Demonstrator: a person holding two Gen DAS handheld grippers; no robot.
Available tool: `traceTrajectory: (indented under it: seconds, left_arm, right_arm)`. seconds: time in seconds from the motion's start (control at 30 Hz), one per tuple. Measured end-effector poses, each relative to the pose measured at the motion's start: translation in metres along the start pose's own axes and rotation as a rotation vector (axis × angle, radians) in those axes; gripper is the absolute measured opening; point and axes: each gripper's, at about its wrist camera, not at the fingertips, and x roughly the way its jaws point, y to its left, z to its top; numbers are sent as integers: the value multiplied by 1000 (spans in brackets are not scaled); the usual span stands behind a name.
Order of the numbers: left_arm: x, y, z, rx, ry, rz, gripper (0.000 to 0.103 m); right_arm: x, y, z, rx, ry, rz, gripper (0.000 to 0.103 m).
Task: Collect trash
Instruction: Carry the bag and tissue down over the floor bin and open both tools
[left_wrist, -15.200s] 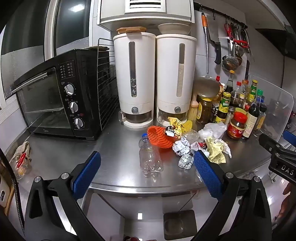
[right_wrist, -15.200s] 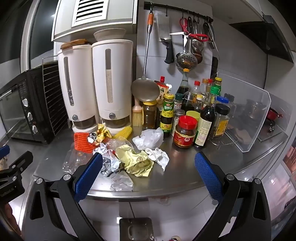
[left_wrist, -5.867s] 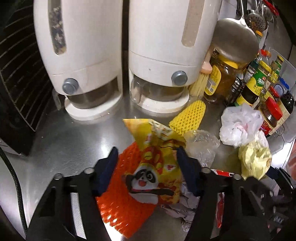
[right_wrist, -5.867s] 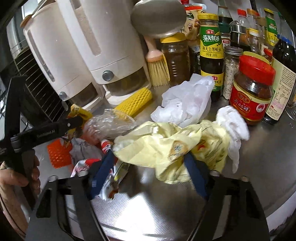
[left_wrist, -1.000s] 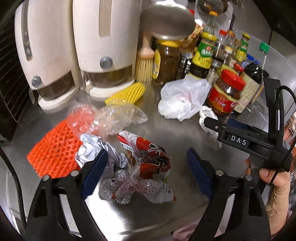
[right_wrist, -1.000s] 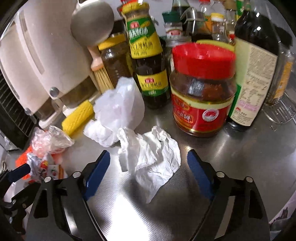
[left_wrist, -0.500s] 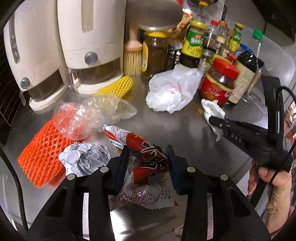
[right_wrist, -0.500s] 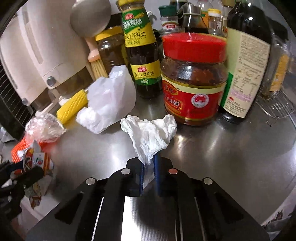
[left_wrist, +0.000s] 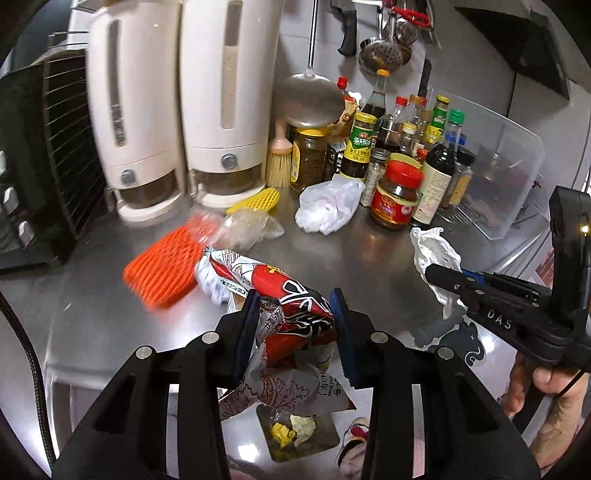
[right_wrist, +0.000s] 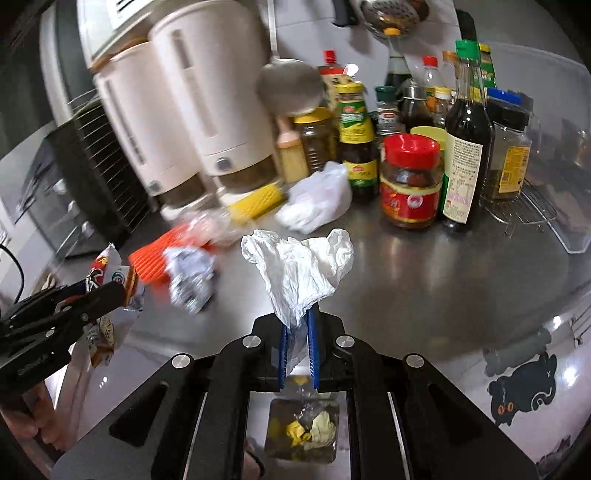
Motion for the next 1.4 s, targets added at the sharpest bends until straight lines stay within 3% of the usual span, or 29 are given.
traceTrajectory:
  seconds: [0.27,0.5,0.9,1.13,1.4]
  left_arm:
    - [-36,10,-75,-32,6,5,37]
    - [-16,24,-141,-65,71,-25,37]
    - [99,36,-253,-131,282,-28,37]
    - [169,44,-295,-149,398,-16,37]
    - [240,45,-319,-153,501,-24,37]
  right_arm:
    - [-24,29,-59,-39,29,8,11]
    - [-4,40,-120,-50,124,1,11]
    - [102,11,-217,44,334,21,11]
    - [165,-8,-254,106,433,27,11]
    - [232,-23,-281,151,559,26,11]
